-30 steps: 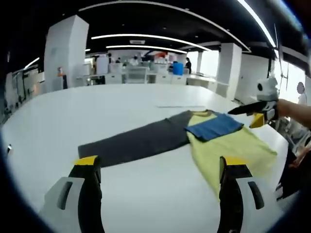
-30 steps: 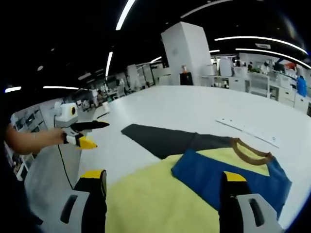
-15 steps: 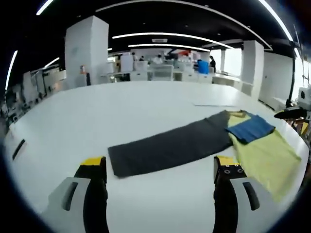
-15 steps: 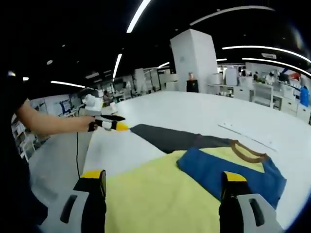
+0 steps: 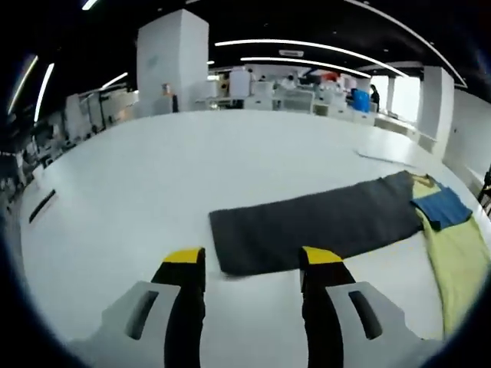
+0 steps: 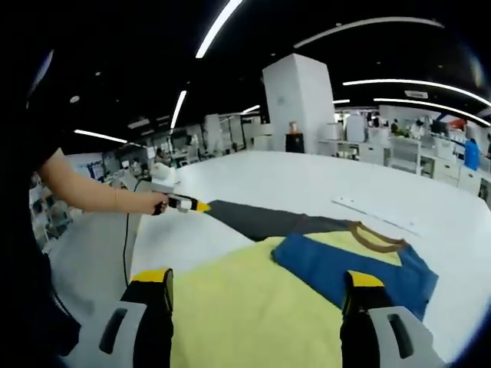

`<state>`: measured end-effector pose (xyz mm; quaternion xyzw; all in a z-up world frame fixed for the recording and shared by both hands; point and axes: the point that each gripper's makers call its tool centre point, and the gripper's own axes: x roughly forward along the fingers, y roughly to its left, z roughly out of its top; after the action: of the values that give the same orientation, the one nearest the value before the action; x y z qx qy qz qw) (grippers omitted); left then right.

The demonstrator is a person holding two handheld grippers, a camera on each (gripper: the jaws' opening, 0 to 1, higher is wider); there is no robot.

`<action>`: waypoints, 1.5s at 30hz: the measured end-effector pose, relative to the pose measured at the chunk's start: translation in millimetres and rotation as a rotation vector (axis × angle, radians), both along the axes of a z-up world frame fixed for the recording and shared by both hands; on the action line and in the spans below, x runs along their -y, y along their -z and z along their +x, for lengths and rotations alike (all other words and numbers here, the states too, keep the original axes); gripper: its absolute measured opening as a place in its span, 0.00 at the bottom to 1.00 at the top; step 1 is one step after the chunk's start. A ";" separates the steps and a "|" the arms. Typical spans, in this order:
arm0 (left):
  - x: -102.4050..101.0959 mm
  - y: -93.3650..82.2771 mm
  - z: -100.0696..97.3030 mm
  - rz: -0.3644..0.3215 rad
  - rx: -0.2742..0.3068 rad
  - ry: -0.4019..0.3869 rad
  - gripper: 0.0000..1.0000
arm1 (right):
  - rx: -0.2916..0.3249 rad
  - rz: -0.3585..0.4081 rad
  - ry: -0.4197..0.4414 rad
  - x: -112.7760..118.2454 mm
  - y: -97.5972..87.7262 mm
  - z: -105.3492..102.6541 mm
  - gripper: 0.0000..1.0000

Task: Fold the garment on the visible template until the final outline fits inside the template.

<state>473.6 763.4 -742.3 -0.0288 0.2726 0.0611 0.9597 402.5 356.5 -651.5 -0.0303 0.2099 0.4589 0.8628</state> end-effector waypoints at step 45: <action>76.8 -67.8 41.7 -0.161 0.176 0.030 0.00 | -0.006 -0.018 0.177 50.5 3.4 -23.2 0.91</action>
<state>515.3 686.6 -674.5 -0.1069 0.1920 0.0219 0.9753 379.3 306.0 -654.8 -0.0179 0.2182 0.3791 0.8991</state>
